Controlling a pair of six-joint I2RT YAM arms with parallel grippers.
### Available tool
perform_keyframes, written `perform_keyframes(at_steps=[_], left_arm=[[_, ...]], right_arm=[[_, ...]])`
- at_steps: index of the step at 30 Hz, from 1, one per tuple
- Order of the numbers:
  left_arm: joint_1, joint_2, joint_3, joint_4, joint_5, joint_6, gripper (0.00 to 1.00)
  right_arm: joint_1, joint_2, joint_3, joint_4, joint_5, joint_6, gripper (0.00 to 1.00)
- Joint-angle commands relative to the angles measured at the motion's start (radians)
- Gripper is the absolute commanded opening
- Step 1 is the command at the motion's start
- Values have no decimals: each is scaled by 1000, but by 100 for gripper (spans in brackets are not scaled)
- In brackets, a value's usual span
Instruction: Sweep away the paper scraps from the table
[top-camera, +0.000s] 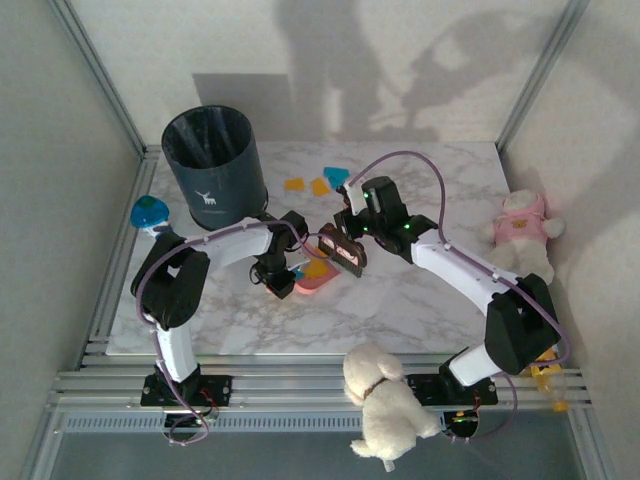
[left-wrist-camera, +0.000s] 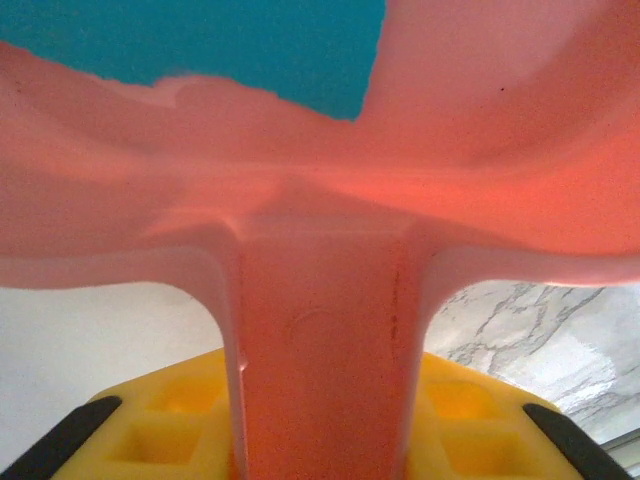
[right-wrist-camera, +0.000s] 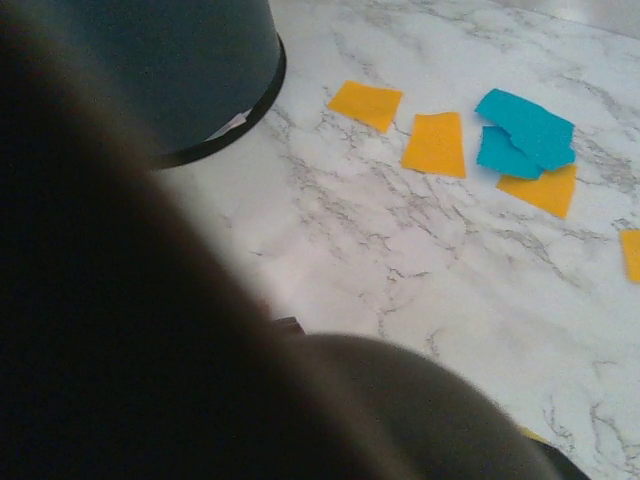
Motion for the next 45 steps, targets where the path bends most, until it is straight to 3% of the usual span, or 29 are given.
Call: perform_keyframes(at_steps=[1, 23, 32, 45], left_arm=[[10, 21, 15, -41, -11, 10, 0], [-4, -75, 51, -15, -47, 32, 0], [-15, -118, 36, 5, -61, 40, 0], [-23, -91, -15, 31, -73, 41, 0]], right_arm=[[15, -35, -3, -35, -51, -11, 0], [25, -85, 14, -36, -48, -2, 0], [25, -116, 17, -23, -102, 13, 0], [26, -170, 16, -15, -41, 33, 0]])
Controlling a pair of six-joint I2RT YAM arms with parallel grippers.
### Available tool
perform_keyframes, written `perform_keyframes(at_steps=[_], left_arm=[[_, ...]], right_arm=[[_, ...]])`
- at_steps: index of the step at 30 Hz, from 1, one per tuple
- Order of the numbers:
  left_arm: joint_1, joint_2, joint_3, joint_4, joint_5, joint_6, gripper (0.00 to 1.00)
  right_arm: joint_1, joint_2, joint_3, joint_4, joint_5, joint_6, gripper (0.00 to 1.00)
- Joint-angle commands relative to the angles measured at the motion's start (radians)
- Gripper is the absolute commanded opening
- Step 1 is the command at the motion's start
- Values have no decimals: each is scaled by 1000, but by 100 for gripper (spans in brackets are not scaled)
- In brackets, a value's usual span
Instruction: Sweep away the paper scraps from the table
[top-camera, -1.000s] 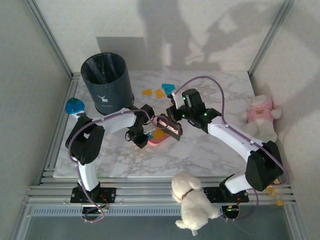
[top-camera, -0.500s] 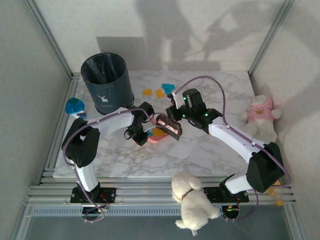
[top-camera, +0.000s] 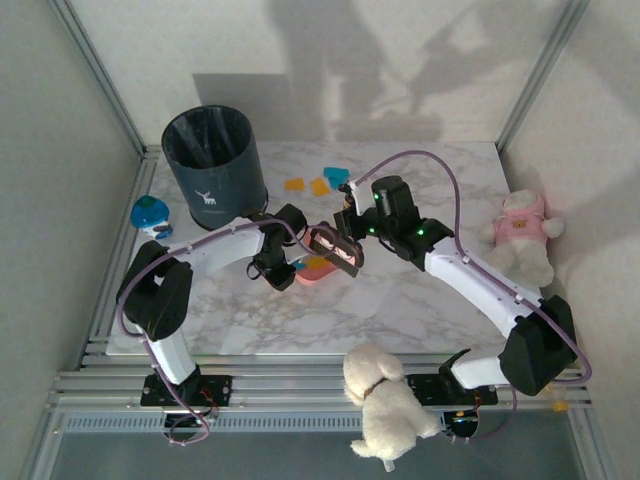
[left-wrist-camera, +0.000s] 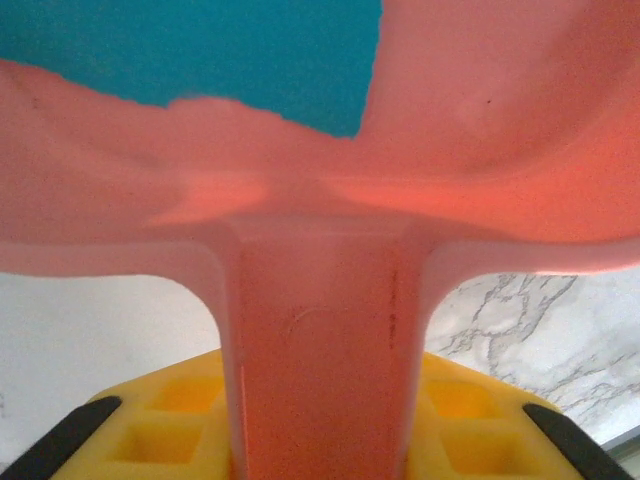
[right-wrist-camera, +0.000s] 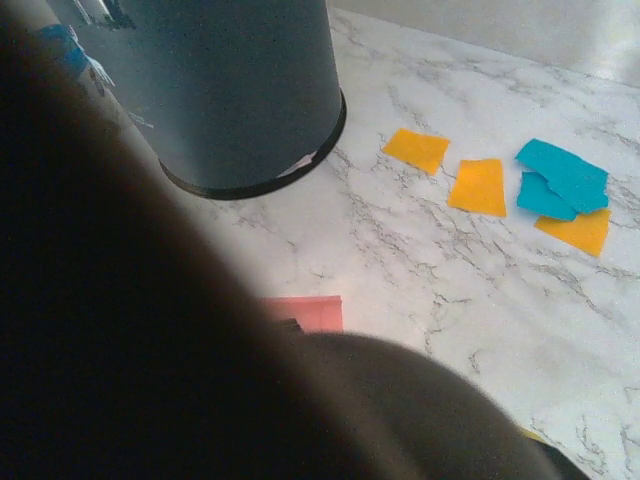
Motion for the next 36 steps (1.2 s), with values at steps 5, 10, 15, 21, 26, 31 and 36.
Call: perform_keyframes(at_steps=[5, 10, 15, 21, 26, 31, 36], left_arm=[[-8, 26, -16, -6, -28, 5, 0], [-8, 30, -18, -7, -27, 5, 0], [-8, 46, -18, -16, -32, -2, 0], [-8, 67, -15, -31, -30, -5, 0], [-7, 76, -15, -37, -26, -4, 0], [-4, 85, -9, -34, -23, 0, 0], [-2, 93, -5, -26, -21, 1, 0]], right_arm=[[8, -60, 0, 28, 81, 16, 0], [7, -58, -7, 42, 172, 39, 0], [0, -6, 22, 28, 330, 80, 0], [-26, 88, 57, 51, 387, 105, 0], [-31, 161, 87, 60, 362, 95, 0], [-29, 202, 112, 26, 230, 76, 0], [-21, 203, 101, -3, 133, 65, 0]])
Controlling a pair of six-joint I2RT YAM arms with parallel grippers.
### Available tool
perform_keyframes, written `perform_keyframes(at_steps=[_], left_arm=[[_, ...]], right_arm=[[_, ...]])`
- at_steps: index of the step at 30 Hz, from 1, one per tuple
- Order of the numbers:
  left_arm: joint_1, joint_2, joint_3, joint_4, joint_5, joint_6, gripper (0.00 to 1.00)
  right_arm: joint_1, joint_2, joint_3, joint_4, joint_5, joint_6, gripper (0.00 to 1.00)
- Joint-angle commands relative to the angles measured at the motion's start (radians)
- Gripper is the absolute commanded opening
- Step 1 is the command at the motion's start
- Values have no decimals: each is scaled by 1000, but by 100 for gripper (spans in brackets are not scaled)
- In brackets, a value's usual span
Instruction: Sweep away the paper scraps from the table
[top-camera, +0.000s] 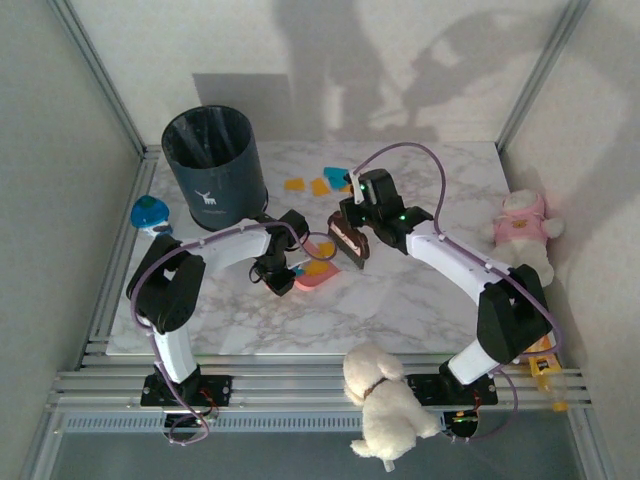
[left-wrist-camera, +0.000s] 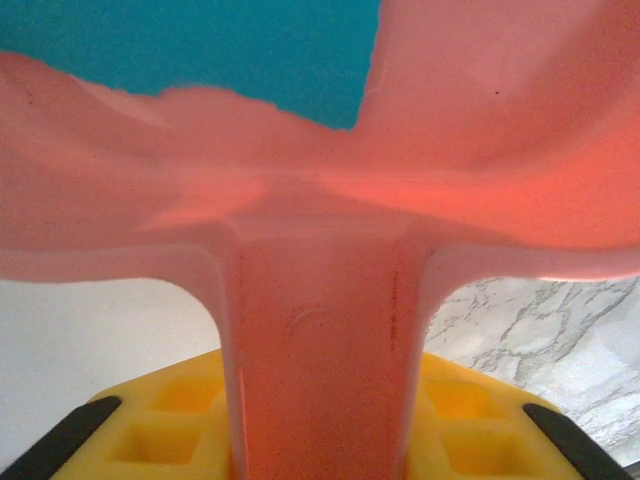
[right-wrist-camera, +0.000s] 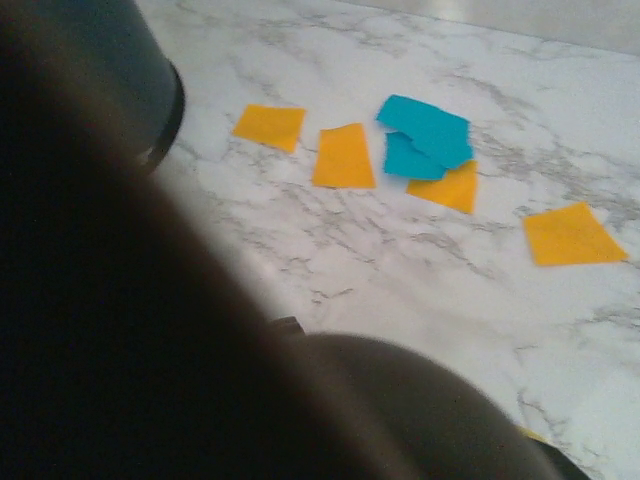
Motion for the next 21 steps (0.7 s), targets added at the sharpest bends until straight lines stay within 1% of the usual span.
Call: perform_keyframes(at_steps=[1, 5, 9, 13, 19, 21], left_arm=[[-1, 24, 6, -28, -17, 0, 0], [2, 27, 9, -20, -14, 2, 0], [2, 31, 16, -17, -15, 2, 0], [3, 29, 23, -10, -15, 4, 0], [5, -6, 22, 26, -14, 1, 0], [10, -28, 17, 52, -9, 6, 0]], right_arm=[[6, -2, 17, -24, -93, -14, 0], [10, -29, -4, -19, -173, -21, 0], [10, -67, -20, -8, -197, -22, 0], [10, -103, -32, 10, -180, -21, 0], [9, -167, -67, 67, -102, 0, 0], [7, -187, -84, 85, -57, 10, 0]])
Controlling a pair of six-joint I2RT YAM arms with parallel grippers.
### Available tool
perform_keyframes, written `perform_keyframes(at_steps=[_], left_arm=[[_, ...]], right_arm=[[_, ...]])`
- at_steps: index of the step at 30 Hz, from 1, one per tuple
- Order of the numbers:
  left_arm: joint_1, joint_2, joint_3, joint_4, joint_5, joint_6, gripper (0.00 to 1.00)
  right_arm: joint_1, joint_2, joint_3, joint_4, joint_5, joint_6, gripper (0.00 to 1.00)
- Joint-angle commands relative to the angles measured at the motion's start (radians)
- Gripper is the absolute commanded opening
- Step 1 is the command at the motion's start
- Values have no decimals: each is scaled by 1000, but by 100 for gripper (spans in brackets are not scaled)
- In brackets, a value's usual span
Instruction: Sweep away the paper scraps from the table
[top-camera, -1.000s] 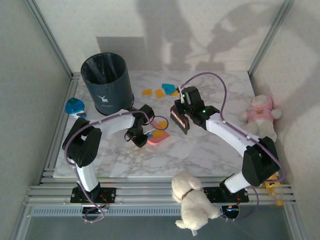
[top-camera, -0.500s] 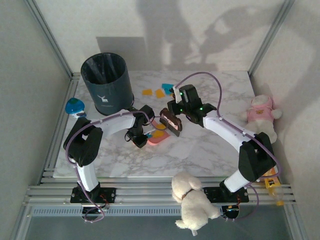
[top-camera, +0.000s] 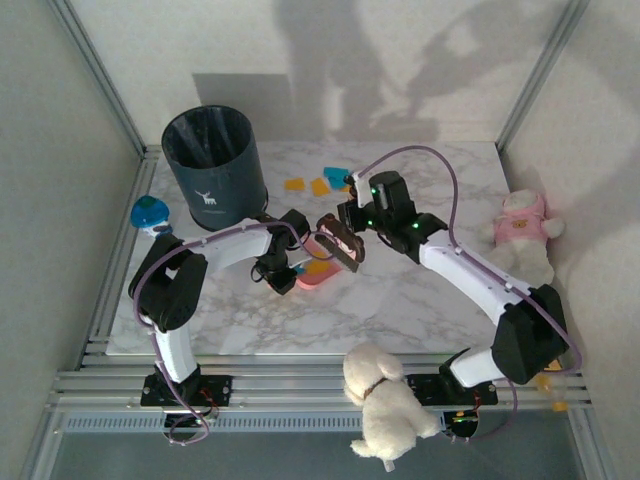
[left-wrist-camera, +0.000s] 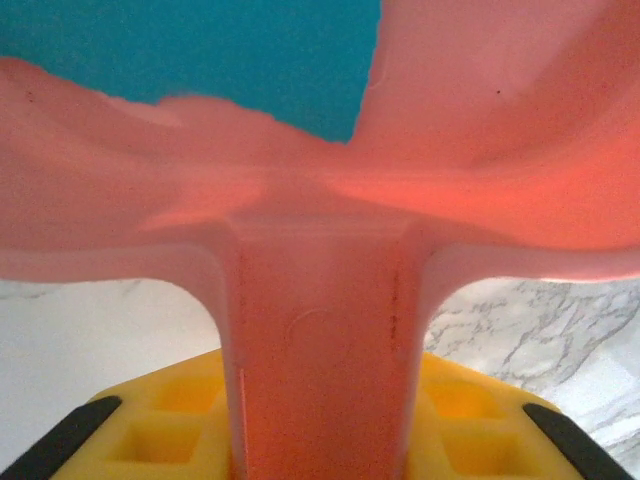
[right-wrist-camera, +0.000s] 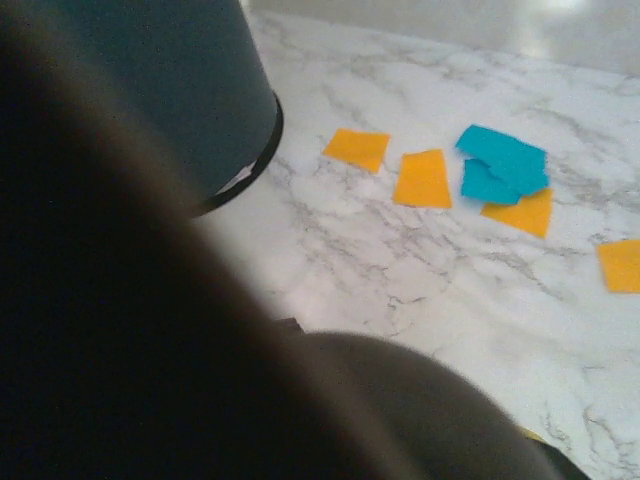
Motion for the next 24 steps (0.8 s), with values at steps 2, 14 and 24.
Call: perform_keyframes(at_steps=[2, 14, 24], left_arm=[[18, -55, 7, 41, -3, 3, 0], [72, -164, 31, 198, 63, -23, 0], [124, -247, 101, 393, 178, -173, 0]], right_arm=[[1, -67, -34, 72, 143, 27, 0], [-92, -168, -143, 40, 390, 128, 0], [-112, -203, -178, 6, 388, 124, 0]])
